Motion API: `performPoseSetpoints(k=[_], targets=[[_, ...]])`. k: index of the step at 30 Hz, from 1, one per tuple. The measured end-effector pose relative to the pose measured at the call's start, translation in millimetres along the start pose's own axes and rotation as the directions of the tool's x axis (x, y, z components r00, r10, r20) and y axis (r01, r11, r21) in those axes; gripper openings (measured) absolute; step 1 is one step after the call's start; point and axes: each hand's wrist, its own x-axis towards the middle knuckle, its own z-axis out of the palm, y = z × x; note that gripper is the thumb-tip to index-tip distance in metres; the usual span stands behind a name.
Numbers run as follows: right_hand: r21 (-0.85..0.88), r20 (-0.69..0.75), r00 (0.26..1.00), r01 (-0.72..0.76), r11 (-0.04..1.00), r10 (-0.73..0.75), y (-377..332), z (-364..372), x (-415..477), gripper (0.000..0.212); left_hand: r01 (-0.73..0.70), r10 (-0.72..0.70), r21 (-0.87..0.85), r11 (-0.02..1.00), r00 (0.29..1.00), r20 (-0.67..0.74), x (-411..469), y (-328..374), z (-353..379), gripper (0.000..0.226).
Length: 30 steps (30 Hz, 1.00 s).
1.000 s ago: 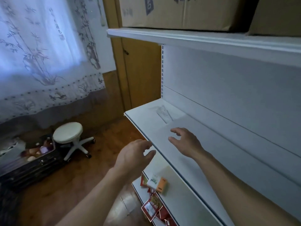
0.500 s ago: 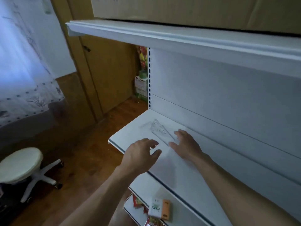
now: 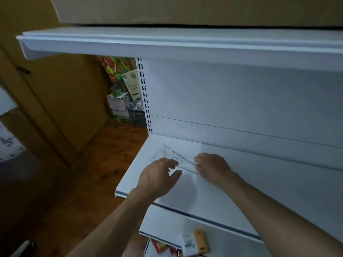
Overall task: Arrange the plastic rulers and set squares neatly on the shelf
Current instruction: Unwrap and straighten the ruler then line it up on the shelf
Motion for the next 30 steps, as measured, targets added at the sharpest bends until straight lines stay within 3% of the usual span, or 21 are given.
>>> performPoseSetpoints(k=[4, 7, 10, 12, 14, 16, 19, 21, 24, 26, 28, 29, 30], targets=[[-0.016, -0.037, 0.999, 0.004, 1.0, -0.005, -6.0, -2.6, -0.6, 0.019, -0.026, 0.027, -0.011, 1.0, 1.0, 0.013, 3.5, -5.9, -4.4, 0.038], [0.032, -0.097, 0.992, -0.079, 0.996, 0.082, -2.5, -7.0, -2.8, 0.025, -0.027, 0.029, -0.048, 0.998, 0.999, 0.036, 6.0, -9.6, -7.6, 0.038], [0.357, -0.192, 0.936, -0.214, 0.909, 0.295, 1.8, -15.5, -5.8, 0.026, 0.018, -0.001, -0.18, 0.983, 0.995, 0.098, 9.5, -7.7, -10.0, 0.036], [0.663, -0.174, 0.876, -0.233, 0.711, 0.45, 0.0, -23.9, -7.1, 0.025, 0.155, -0.078, -0.453, 0.878, 0.98, 0.184, 11.3, -1.3, -11.9, 0.035], [0.839, -0.138, 0.856, -0.166, 0.518, 0.498, -5.6, -33.1, -11.4, 0.028, 0.303, -0.146, -0.704, 0.642, 0.95, 0.276, 13.2, 5.9, -12.9, 0.033], [0.896, -0.127, 0.887, -0.089, 0.434, 0.444, -11.8, -41.3, -17.4, 0.033, 0.397, -0.177, -0.809, 0.433, 0.918, 0.356, 15.1, 10.8, -12.9, 0.029], [0.927, -0.124, 0.943, -0.001, 0.375, 0.308, -17.2, -47.7, -26.9, 0.042, 0.443, -0.123, -0.864, 0.238, 0.897, 0.425, 17.9, 17.8, -13.1, 0.025], [0.932, -0.125, 0.96, 0.027, 0.361, 0.251, -18.1, -49.7, -30.6, 0.045, 0.44, -0.059, -0.879, 0.185, 0.898, 0.437, 18.6, 23.8, -13.7, 0.029], [0.938, -0.099, 0.966, 0.011, 0.347, 0.238, -18.8, -50.0, -36.1, 0.042, 0.412, -0.056, -0.89, 0.195, 0.911, 0.409, 17.3, 29.9, -14.0, 0.031], [0.975, -0.087, 0.957, 0.025, 0.219, 0.277, -20.5, -49.6, -39.6, 0.038, 0.382, -0.093, -0.91, 0.161, 0.924, 0.371, 17.1, 31.1, -14.3, 0.029], [0.998, -0.024, 0.938, 0.04, -0.039, 0.346, -22.2, -50.2, -44.4, 0.03, 0.341, -0.135, -0.935, 0.097, 0.935, 0.327, 18.0, 30.8, -15.5, 0.024], [0.994, 0.022, 0.929, 0.018, -0.104, 0.37, -22.2, -51.4, -47.3, 0.024, 0.319, -0.155, -0.946, 0.06, 0.939, 0.307, 18.2, 30.0, -16.2, 0.022], [0.996, 0.064, 0.924, -0.033, -0.088, 0.377, -22.3, -52.8, -50.9, 0.021, 0.296, -0.173, -0.955, 0.032, 0.942, 0.286, 18.2, 28.8, -16.8, 0.022]])
